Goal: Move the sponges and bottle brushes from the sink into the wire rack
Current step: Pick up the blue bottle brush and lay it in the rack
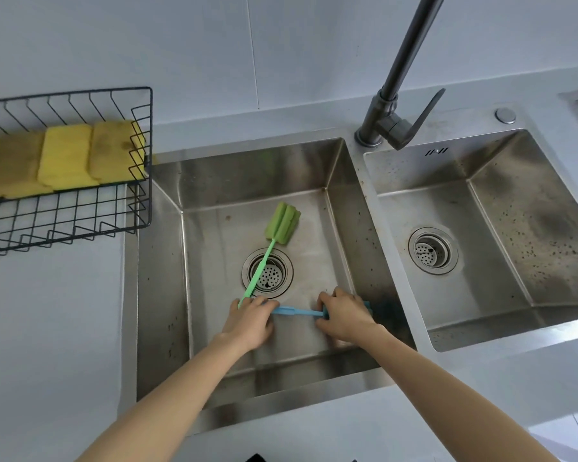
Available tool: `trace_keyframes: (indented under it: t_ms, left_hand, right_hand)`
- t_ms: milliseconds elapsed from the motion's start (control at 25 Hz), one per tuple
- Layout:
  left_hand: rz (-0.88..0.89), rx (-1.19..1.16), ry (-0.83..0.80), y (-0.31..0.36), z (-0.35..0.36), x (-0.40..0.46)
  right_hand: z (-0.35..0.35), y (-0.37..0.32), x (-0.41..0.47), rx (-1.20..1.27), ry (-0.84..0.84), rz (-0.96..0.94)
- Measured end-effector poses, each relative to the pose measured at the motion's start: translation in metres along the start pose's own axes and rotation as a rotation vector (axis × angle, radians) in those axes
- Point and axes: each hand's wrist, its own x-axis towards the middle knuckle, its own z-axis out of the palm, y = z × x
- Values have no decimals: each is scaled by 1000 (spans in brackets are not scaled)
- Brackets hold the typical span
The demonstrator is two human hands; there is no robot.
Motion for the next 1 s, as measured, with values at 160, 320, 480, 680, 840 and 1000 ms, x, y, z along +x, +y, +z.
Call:
trace_keyframes:
  t_ms: [160, 320, 480, 680, 840, 1000]
  left_hand:
    - [1, -26, 135, -7, -9, -12]
    - [8, -172, 153, -16, -19, -26]
    - [-13, -373, 113, -26, -36, -43]
    - [29, -548, 131, -39, -68, -70]
    - [62, -727, 200, -44, -94, -98]
    - [72, -776, 290, -51, -106, -120]
  right_hand:
    - [-13, -3, -11, -12, 42, -2]
    - [-19, -12, -27, -36, 102, -25]
    - [-21, -21, -41, -45, 168, -79]
    - [-28, -35, -51, 8, 199, -114]
    - [-31, -51, -55, 52, 205, -137]
    - [-31, -79, -56, 77, 204, -208]
